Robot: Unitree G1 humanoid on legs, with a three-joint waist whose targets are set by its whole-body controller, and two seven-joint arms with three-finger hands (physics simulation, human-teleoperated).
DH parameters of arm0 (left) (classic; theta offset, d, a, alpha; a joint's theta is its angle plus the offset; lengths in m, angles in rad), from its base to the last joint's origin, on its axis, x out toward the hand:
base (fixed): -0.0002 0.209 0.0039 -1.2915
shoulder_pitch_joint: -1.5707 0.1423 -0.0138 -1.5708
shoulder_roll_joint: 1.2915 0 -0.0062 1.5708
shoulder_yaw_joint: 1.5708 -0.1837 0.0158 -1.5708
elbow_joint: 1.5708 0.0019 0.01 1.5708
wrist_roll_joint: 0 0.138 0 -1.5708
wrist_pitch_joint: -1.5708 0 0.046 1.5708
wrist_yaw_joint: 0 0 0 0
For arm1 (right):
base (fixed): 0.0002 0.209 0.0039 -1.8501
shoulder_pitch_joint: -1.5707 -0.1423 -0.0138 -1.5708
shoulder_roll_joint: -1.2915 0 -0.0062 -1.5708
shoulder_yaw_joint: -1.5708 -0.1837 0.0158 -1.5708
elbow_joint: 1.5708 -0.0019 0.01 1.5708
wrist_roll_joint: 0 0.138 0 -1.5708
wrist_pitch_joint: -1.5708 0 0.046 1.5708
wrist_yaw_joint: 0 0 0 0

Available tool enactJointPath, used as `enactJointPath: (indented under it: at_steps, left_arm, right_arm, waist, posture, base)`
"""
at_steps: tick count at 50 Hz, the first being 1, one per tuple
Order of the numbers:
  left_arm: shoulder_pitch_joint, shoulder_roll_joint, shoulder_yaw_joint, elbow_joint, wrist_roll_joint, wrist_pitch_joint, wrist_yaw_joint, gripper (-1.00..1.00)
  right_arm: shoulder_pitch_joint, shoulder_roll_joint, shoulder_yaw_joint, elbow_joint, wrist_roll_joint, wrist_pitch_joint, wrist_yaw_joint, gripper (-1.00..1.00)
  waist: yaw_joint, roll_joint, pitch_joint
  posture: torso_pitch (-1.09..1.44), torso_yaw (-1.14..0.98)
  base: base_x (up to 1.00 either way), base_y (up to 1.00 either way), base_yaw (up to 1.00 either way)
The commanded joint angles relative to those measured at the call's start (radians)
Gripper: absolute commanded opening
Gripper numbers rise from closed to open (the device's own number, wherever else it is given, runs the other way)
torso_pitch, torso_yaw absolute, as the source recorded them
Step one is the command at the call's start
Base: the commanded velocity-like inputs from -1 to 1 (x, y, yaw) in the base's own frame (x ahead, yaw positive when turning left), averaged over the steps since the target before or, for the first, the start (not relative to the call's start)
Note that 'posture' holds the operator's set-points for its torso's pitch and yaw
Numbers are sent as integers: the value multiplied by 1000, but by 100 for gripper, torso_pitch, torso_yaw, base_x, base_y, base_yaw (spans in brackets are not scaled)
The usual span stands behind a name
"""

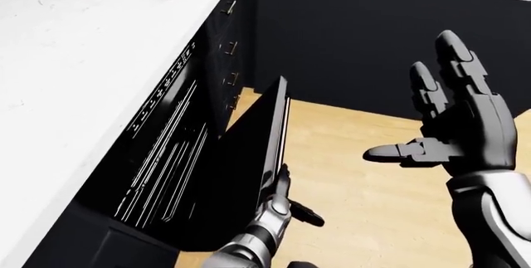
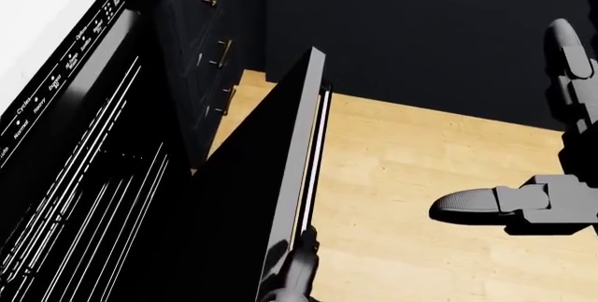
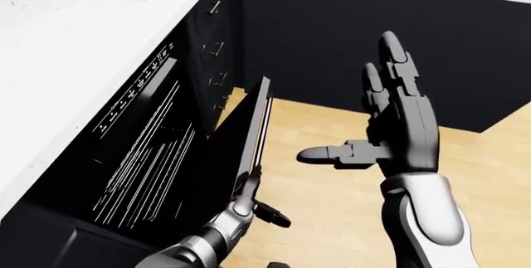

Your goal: Close the dishwasher door

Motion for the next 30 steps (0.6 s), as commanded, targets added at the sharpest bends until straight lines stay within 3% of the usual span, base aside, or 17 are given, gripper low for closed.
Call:
enactJointPath:
  at_steps: [1, 7, 16, 30]
  left_arm:
    - [-7, 43, 9, 1, 24, 66, 87, 100]
    - [-23, 66, -12, 1, 95, 102, 157, 100]
    - [-58, 85, -2, -4, 81, 119, 178, 100]
    - [-79, 123, 12, -6, 49, 127, 186, 100]
  right_arm:
    - [-15, -9, -7, -21, -7, -36, -3, 100]
    - [-18, -1, 16, -13, -24, -44, -5, 100]
    - [-21, 10, 39, -15, -45, -43, -5, 100]
    - [-35, 28, 77, -8, -80, -43, -5, 100]
  waist:
    - [7, 0, -17]
    - [0, -5, -21]
    - [-4, -5, -18]
    - [-1, 30, -14]
  posture:
    - [88, 0]
    - [88, 0]
    - [88, 0]
    - [88, 0]
  base:
    - [0, 0, 0]
    - [0, 0, 0]
    - [0, 0, 0]
    - [0, 0, 0]
